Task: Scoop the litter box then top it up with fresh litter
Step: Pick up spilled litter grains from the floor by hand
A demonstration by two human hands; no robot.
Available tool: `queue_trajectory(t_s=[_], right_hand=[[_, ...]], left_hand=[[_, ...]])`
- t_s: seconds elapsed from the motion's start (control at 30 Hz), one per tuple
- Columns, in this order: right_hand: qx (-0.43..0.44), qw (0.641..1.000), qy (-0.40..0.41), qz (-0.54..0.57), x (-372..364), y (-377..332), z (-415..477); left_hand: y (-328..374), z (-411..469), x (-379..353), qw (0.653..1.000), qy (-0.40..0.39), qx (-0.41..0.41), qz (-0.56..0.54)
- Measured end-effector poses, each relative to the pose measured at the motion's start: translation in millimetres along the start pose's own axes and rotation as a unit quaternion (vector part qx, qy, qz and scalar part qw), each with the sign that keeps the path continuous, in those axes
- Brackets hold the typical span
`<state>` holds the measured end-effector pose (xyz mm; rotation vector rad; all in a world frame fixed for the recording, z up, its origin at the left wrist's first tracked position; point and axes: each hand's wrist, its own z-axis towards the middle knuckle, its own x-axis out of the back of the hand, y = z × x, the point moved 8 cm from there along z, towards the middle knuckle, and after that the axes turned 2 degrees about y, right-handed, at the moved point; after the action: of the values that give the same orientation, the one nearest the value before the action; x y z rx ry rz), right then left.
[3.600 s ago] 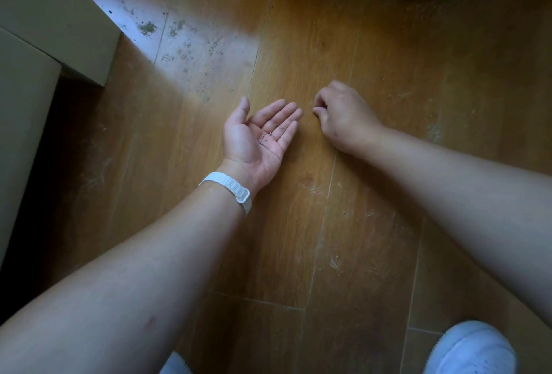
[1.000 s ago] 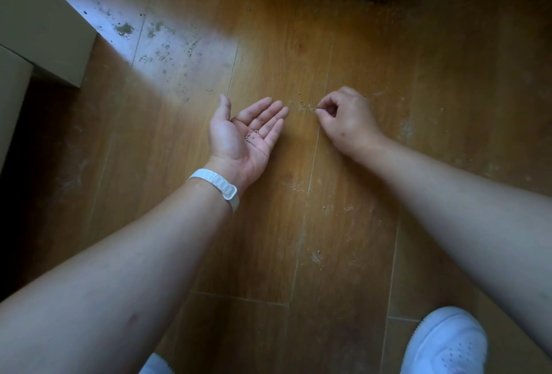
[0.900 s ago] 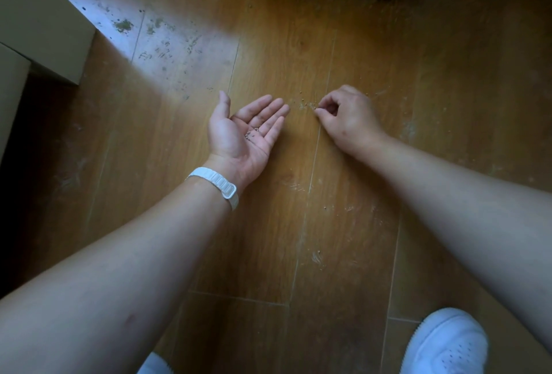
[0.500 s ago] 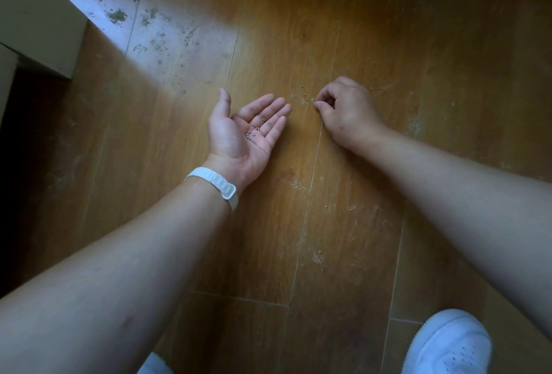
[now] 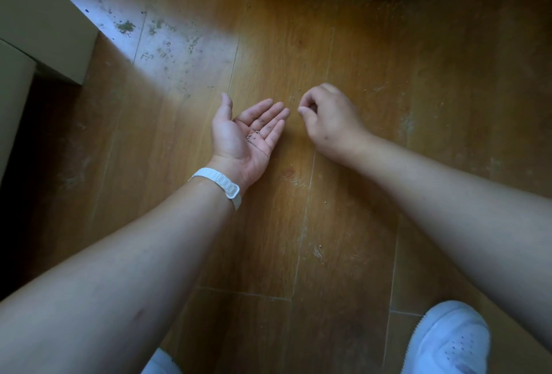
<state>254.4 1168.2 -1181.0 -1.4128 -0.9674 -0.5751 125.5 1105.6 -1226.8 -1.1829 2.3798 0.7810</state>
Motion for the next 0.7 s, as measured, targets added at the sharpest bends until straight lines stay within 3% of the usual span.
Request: queue_trajectory(t_s=[0.3,0.5,0.6,0.7], right_hand=[[0.095,0.988,-0.019,0.122,-10.1,-63.9,-45.6],[0.02,0.995,0.065,0.08,12.2,-21.4,-22.0],[-0.086,0.993,0.065,0.044,14.4,23.6,-3.6],[-0.094,0.995,0.035,0.0,12.2,40.9,7.2]], left_hand=[[-7.2,-12.5,-10.5,0.999,-0.025,0.025,-0.016],[2.2,-16.7,-0.4,1.0,-0.02,0.011,-0.011],[6.0,-19.5,3.1,1.0,-0.017,0.007,-0.002],[9.3,-20.6,1.9,1.0,-0.02,0.002,-0.006]])
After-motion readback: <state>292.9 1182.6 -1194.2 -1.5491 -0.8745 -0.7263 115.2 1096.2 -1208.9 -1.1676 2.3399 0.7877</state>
